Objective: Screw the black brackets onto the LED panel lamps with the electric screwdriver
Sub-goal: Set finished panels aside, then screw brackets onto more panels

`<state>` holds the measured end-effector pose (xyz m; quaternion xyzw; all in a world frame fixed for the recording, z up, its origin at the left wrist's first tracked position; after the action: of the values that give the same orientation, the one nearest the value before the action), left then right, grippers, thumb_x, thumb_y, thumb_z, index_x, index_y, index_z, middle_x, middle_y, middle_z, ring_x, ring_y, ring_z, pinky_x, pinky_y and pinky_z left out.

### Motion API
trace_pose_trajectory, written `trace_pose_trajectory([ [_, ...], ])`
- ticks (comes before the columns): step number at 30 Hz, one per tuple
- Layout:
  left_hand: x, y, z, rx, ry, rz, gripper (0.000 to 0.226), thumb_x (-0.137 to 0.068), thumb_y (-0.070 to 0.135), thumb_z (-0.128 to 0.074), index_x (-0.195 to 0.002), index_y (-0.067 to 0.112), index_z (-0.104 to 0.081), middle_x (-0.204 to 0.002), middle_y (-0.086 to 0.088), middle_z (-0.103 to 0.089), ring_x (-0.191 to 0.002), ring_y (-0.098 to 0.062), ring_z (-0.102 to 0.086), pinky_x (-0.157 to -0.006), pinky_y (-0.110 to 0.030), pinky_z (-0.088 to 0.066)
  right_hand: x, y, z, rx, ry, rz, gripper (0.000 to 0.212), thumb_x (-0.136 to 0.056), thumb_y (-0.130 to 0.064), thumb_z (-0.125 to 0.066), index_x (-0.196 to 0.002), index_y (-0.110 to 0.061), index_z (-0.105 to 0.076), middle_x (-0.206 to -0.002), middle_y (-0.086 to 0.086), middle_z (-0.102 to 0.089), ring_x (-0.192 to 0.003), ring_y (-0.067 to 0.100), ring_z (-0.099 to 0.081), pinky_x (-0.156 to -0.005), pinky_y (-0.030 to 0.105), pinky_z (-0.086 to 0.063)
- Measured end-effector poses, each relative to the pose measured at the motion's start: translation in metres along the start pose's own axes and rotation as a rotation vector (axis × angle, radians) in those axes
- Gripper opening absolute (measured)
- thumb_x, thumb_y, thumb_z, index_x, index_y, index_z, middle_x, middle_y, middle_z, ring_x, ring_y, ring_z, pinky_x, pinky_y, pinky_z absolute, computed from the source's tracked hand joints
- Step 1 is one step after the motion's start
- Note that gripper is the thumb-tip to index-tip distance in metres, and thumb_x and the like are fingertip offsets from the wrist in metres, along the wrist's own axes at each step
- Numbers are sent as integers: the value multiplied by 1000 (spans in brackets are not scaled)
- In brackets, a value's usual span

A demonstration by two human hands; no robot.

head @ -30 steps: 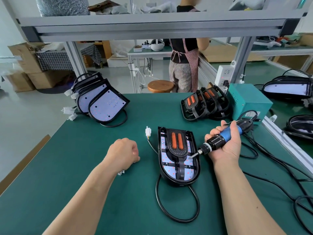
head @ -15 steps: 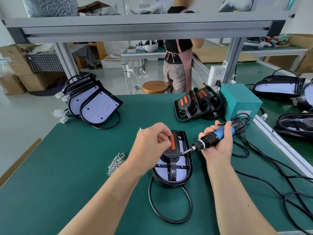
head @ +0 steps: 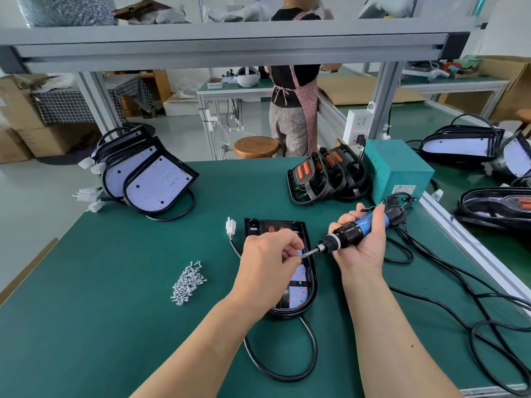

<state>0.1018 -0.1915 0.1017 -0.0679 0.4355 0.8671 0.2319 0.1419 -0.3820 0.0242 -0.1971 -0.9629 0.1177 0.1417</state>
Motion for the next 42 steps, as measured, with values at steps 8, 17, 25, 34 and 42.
trace_pose_trajectory([
  [8,3,0,-3,18,-1,44,20,-80,1,-66,-87,19,-69,-72,13,-63,-72,-3,-58,-96,-42,-47,1,0,1,0,24,3,32,-94,-51,-63,-96,-20,-56,-67,-10,-52,-54,5,-50,-54,17,-32],
  [17,7,0,-5,14,48,46,23,-80,-4,-63,-88,17,-69,-75,9,-65,-76,-8,-58,-77,-18,-48,1,0,0,13,23,7,31,-95,-51,-62,-97,-20,-55,-66,-10,-53,-53,5,-50,-51,17,-34],
  [25,10,11,-10,-225,167,-77,23,-79,-10,-60,-87,11,-67,-69,0,-59,-68,-22,-52,-78,-30,-35,2,1,0,40,42,20,29,-96,-48,-62,-99,-20,-54,-65,-10,-53,-53,5,-49,-51,17,-33],
  [34,8,13,-13,-307,155,-121,28,-74,-13,-61,-92,8,-67,-66,-2,-55,-67,-27,-52,-76,-30,-33,1,2,1,45,55,11,31,-94,-48,-65,-103,-20,-54,-66,-9,-54,-53,5,-50,-56,18,-32],
  [42,5,2,5,-270,190,-24,31,-76,31,-77,-104,26,-63,-96,13,-58,-95,-13,-50,-88,-26,-28,2,1,2,41,51,3,29,-94,-47,-65,-99,-20,-55,-67,-8,-54,-52,6,-51,-59,20,-32],
])
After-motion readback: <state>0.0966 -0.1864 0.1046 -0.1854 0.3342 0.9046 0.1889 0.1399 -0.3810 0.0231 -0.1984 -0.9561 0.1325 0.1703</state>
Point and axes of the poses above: each hand's wrist, its own x-axis away from the middle knuckle, its own z-axis out of the back of the hand, y = z × x, the point moved 7 cm from there along -x, towards the middle knuckle
